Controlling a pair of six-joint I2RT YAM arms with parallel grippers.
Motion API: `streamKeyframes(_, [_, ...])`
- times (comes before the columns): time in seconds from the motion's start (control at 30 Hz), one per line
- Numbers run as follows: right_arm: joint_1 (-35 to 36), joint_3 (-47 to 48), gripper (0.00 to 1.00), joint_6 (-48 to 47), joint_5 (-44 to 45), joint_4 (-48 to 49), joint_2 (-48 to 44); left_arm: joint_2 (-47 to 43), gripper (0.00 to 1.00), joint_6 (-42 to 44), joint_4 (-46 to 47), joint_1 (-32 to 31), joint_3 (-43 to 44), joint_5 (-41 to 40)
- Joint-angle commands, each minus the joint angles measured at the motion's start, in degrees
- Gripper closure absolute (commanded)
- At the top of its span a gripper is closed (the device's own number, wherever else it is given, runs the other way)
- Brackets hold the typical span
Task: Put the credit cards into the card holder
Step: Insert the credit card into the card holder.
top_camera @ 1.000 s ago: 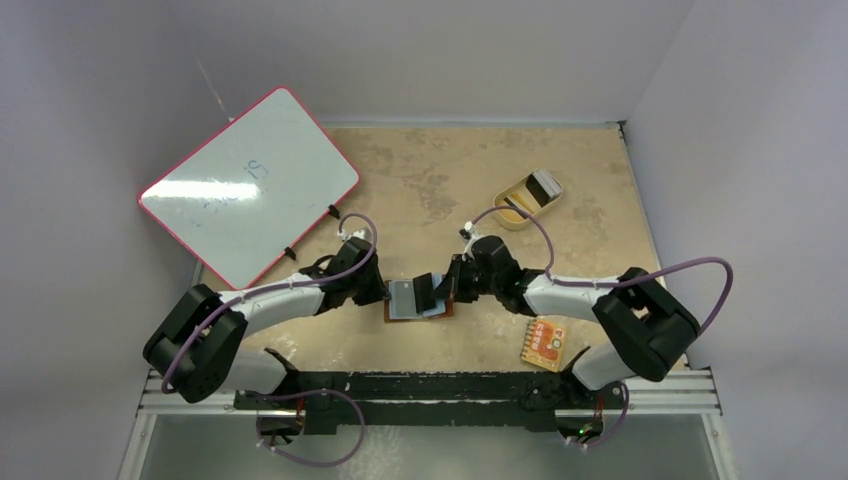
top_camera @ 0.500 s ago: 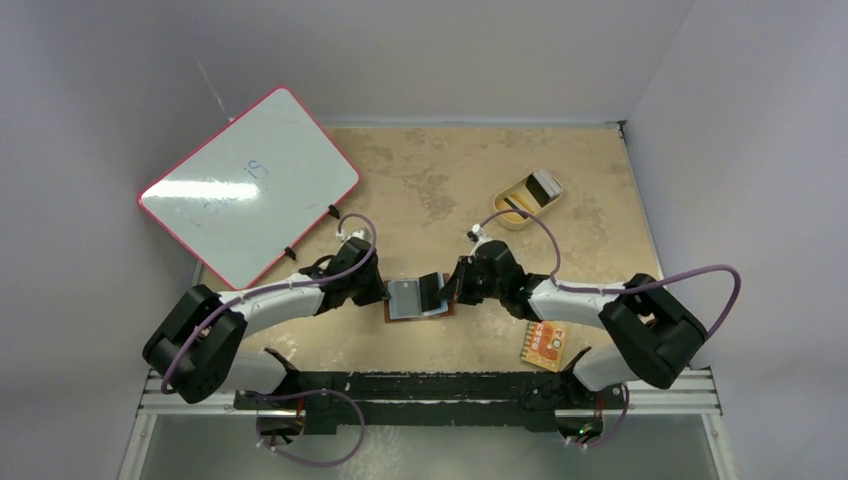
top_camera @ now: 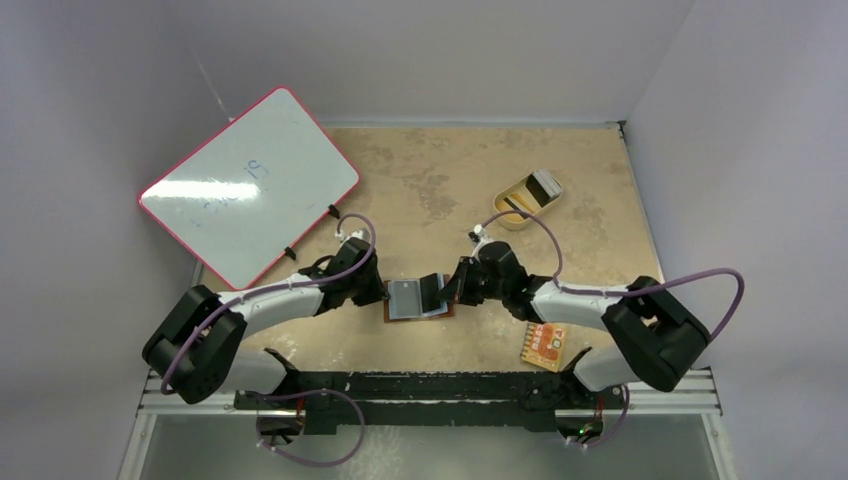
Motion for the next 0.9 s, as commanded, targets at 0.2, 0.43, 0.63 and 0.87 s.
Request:
streamKeyframes(0.2, [0.2, 1.8, 1.0, 0.9, 2.1, 1.7, -3.2, -0.3, 1.0, -0.8, -1.1, -0.2, -1.3, -1.2])
streamKeyframes(0.43, [0.1, 2.3, 1.0, 1.2, 3.4, 4.3, -0.7, -0.5, 1.0, -1.0, -1.1, -0.2, -1.7, -1.2])
streamKeyframes(0.63, [0.1, 2.1, 1.0, 2.3, 2.8, 6.1, -0.2, -0.7, 1.0, -1.1, -1.1, -0.2, -1.9, -1.2])
streamKeyframes(0.87, [0.1, 4.0, 1.0, 0.5, 3.8, 0.6, -3.7, -0.1, 1.0, -1.0, -0.7, -0.2, -1.6, -0.7])
